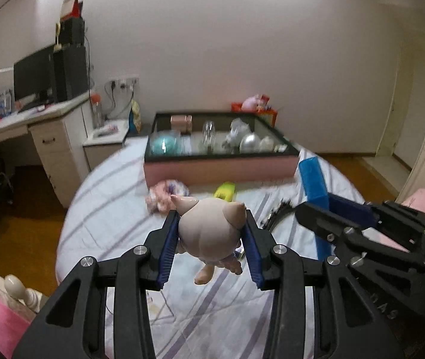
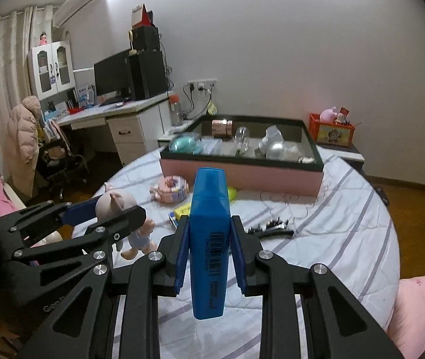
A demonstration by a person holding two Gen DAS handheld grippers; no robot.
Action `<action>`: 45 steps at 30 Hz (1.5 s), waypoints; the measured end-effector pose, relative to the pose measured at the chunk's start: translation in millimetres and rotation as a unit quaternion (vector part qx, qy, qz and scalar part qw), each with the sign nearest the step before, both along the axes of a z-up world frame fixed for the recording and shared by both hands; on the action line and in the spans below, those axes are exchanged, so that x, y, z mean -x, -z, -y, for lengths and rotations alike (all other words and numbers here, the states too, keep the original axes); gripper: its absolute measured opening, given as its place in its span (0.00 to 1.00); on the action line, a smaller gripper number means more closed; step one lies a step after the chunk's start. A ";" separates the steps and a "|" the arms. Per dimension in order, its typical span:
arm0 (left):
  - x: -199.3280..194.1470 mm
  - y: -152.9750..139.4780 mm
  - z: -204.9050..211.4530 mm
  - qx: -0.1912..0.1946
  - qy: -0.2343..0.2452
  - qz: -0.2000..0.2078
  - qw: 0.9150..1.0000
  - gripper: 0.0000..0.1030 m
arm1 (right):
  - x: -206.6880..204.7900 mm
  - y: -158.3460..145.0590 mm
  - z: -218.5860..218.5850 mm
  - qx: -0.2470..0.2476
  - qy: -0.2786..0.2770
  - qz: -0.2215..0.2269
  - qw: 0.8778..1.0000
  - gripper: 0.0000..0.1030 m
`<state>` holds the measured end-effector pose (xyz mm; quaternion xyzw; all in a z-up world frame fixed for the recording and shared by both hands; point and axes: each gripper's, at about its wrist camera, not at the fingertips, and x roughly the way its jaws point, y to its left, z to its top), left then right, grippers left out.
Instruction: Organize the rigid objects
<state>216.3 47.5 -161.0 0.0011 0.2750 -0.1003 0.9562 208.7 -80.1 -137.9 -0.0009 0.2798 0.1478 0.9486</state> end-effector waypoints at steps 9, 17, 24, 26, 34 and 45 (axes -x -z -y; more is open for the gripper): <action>23.6 -59.4 9.9 -0.022 -0.011 0.086 0.996 0.40 | 19.2 -54.0 5.3 -0.012 0.009 0.075 0.997 0.26; 35.3 -102.6 15.1 -0.032 -0.023 0.160 0.986 0.40 | 29.3 -98.3 5.6 -0.007 0.020 0.150 0.988 0.26; 32.9 -121.4 20.9 -0.053 -0.034 0.195 0.979 0.40 | 26.8 -115.7 2.6 -0.007 0.024 0.187 0.982 0.26; 28.1 -124.1 22.8 -0.059 -0.037 0.198 0.978 0.40 | 24.1 -118.2 1.3 -0.006 0.023 0.191 0.981 0.26; -6.1 -126.3 29.9 -0.076 -0.038 0.193 0.977 0.40 | -3.5 -119.7 2.1 0.000 0.023 0.190 0.981 0.26; -128.4 -94.4 47.4 -0.110 -0.023 0.128 0.985 0.40 | -99.9 -95.0 13.7 0.019 0.034 0.142 0.989 0.26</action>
